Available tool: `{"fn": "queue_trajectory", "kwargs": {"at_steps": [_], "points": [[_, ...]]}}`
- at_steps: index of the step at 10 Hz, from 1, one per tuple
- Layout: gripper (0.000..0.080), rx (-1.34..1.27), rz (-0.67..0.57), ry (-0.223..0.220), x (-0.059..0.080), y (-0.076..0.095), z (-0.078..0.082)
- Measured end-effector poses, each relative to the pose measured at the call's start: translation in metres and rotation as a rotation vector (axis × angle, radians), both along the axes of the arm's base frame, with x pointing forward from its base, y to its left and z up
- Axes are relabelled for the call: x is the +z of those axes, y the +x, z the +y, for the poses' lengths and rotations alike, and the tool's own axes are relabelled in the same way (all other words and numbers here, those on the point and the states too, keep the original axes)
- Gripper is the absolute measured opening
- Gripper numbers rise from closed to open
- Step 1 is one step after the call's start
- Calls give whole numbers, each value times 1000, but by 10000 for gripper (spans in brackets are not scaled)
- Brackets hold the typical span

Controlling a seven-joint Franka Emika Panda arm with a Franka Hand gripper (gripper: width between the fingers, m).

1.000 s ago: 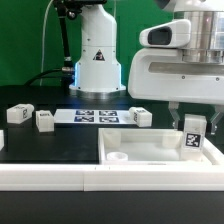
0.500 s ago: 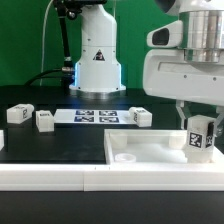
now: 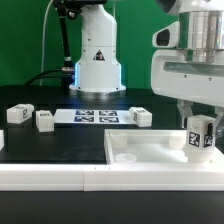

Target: Assemble one leg

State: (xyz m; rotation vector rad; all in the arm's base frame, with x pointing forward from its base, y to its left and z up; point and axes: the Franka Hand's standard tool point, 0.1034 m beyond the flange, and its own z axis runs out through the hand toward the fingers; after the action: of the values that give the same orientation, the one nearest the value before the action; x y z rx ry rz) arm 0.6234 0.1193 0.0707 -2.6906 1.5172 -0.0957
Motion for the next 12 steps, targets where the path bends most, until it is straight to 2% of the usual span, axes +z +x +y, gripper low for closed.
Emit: {"fn": "queue_trajectory", "kwargs": {"at_steps": [1, 2, 3, 9, 12], "points": [[597, 49, -3, -3, 0, 0, 0], [597, 128, -3, -10, 0, 0, 2], [633, 271, -5, -24, 1, 1, 3], [648, 953, -20, -79, 3, 2, 4], [648, 1189, -31, -103, 9, 5, 1]]}}
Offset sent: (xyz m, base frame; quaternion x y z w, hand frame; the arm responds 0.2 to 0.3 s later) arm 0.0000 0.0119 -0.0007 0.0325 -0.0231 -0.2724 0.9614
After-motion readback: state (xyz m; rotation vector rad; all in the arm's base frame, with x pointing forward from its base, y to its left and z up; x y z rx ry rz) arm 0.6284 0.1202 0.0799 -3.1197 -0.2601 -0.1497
